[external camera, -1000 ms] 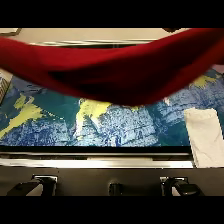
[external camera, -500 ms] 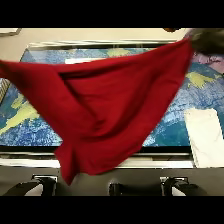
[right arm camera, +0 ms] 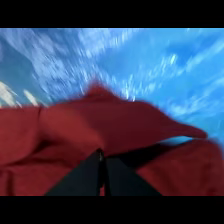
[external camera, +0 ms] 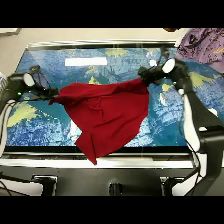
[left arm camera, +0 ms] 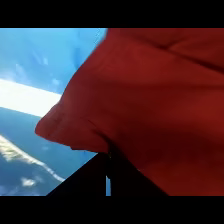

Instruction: Fold the clothes and pants, and hang the long-sleeved shirts on hangers.

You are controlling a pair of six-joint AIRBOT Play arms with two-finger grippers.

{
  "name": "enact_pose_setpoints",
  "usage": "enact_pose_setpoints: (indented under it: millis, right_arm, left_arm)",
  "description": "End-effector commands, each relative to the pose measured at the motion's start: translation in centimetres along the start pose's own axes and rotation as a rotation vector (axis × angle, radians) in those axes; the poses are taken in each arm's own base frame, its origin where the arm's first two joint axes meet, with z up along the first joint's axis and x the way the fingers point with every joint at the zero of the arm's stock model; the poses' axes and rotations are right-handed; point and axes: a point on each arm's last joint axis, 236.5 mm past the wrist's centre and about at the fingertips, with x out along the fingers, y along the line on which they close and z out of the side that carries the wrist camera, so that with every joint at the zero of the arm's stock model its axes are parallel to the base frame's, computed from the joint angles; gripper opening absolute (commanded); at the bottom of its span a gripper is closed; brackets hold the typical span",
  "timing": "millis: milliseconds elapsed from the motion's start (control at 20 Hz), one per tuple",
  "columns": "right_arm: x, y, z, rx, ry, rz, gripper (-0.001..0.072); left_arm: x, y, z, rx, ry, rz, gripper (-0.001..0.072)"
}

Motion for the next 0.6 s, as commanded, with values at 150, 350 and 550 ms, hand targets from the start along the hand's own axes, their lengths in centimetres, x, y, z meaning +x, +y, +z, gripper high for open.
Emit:
enact_pose_setpoints:
  millis: [150, 350, 550]
  right_arm:
    - [3.5, 0.6, -4.1, 0.070, 0.132, 0.011, 0.0201]
    - [-3.8, -0.5, -3.9, -0.023, 0.193, -0.010, 0.0457]
    - [-12.6, -6.7, -4.7, -0.121, 0.260, -0.178, 0.0454]
  left_arm:
    - [3.0, 0.6, -1.1, 0.004, 0.086, 0.016, 0.0152]
    - [-2.8, 3.6, 1.6, -0.062, 0.008, 0.025, 0.0615]
    - [-8.6, 8.0, 1.4, -0.178, -0.087, -0.028, 0.0614]
